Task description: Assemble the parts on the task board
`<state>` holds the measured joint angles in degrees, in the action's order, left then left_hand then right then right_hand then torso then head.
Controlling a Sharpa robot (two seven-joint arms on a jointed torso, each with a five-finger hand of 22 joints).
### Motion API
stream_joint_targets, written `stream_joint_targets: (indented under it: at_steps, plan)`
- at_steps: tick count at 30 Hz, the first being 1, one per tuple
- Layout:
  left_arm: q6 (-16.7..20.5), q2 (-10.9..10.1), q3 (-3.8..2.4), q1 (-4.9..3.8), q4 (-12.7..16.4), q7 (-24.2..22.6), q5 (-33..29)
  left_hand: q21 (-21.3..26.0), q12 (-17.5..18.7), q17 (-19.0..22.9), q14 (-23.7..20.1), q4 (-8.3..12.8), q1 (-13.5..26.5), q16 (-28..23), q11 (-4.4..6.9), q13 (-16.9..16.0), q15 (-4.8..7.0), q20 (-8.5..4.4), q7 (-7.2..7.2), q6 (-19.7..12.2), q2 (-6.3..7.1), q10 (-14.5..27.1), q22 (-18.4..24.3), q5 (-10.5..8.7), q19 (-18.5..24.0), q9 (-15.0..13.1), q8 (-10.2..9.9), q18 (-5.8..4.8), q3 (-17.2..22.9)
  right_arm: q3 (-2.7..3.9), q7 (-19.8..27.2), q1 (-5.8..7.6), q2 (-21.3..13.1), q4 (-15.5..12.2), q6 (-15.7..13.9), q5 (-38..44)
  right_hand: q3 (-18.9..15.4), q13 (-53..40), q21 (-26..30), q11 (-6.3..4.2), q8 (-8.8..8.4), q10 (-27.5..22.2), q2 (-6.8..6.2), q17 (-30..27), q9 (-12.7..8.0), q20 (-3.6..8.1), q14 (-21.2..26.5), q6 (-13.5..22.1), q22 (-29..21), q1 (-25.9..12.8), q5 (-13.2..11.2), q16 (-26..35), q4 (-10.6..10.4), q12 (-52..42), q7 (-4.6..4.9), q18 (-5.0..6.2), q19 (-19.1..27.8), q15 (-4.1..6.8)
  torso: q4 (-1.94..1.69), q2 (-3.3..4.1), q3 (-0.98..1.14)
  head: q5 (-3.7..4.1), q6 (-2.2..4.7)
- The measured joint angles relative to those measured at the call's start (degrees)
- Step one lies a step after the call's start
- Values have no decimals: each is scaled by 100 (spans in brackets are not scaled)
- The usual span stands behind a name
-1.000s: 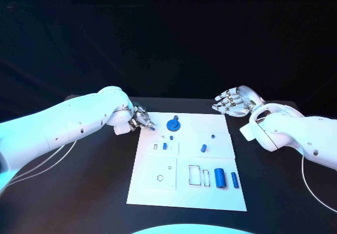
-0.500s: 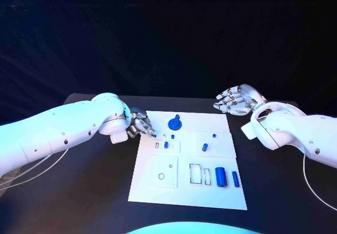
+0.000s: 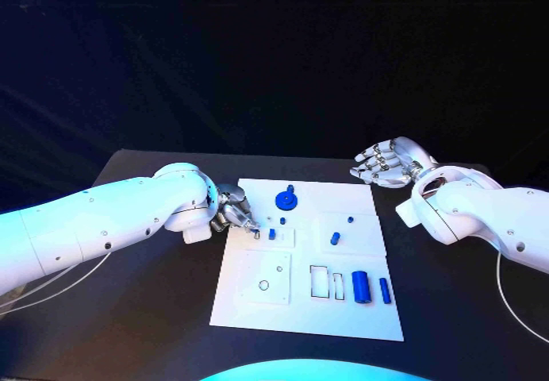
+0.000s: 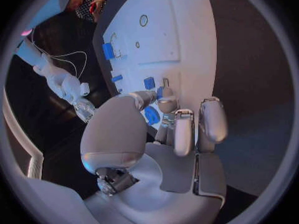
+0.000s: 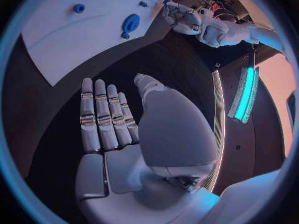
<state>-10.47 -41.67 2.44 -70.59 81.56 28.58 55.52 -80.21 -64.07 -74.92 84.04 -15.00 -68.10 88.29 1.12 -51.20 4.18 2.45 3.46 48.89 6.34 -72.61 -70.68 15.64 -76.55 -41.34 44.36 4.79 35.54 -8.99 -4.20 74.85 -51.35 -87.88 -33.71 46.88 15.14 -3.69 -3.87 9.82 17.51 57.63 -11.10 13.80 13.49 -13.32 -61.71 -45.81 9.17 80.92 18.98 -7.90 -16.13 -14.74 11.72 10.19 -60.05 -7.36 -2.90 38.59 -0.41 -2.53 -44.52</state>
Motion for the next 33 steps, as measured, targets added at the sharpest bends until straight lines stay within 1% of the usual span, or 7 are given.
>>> stream_joint_targets:
  at_steps: [5,7,12,14,15,18,33]
  plan:
    - [37,15,14,24,42,-33,142,0,0,0,0,0,15,0,0,0,0,0,0,1,15,0,-6,0,0,5,-1,0,0,-1,0,-6,-2,2,5,0,0,0,0,0,0,0,0,-8,-6,0,0,0,-9,0,31,0,0,0,0,0,0,0,5,5,3,-1,-9]
    - [46,26,17,27,41,-40,188,0,0,0,0,0,15,0,0,0,0,-22,0,1,15,0,-14,-1,-22,7,-1,0,0,-1,0,-7,-2,3,6,0,0,0,0,0,0,0,0,-8,-6,0,0,0,-10,0,31,0,0,0,0,0,0,0,5,5,7,2,-14]
    - [42,68,18,31,37,-45,282,0,-22,0,0,1,23,0,0,-7,0,-22,0,2,23,0,-20,-2,-21,13,-4,0,0,-1,-1,-8,-1,4,8,0,0,0,0,0,0,0,0,-8,-6,0,0,0,-15,0,31,0,0,0,0,0,0,0,9,7,10,3,-32]
    - [34,78,19,32,35,-45,308,0,-22,0,0,3,30,0,0,-7,0,-22,-1,3,30,0,-20,-3,-22,17,-4,0,3,-1,-1,-9,-1,4,8,0,0,0,0,0,0,0,0,-8,-6,0,0,0,-15,0,31,0,0,0,0,0,0,0,9,8,11,3,-39]
    - [28,83,20,32,34,-43,327,0,-22,0,0,48,30,0,0,-6,0,-22,-3,5,30,0,-20,-5,-22,19,-4,0,48,-2,-1,-9,-1,4,9,0,0,0,0,0,0,0,0,-8,-6,0,0,0,-15,0,31,0,0,0,0,0,0,0,10,9,11,2,-42]
    - [15,94,20,33,30,-36,365,0,-22,0,0,53,68,0,0,-7,0,-22,-18,21,68,0,-20,-16,-22,23,-4,0,53,-2,-2,-9,-1,4,10,0,0,0,0,0,0,0,0,-8,-6,0,0,0,-15,0,31,0,0,0,0,0,0,0,9,9,10,-1,-49]
    - [-157,126,30,34,13,-14,593,-24,-22,1,0,55,103,0,-1,9,0,-7,-22,41,59,1,-29,-22,-36,28,-5,0,54,-2,-2,-12,-1,6,17,-1,31,0,0,0,0,0,0,-19,-11,0,0,0,-23,0,66,0,1,0,0,0,0,0,9,4,12,-15,-84]
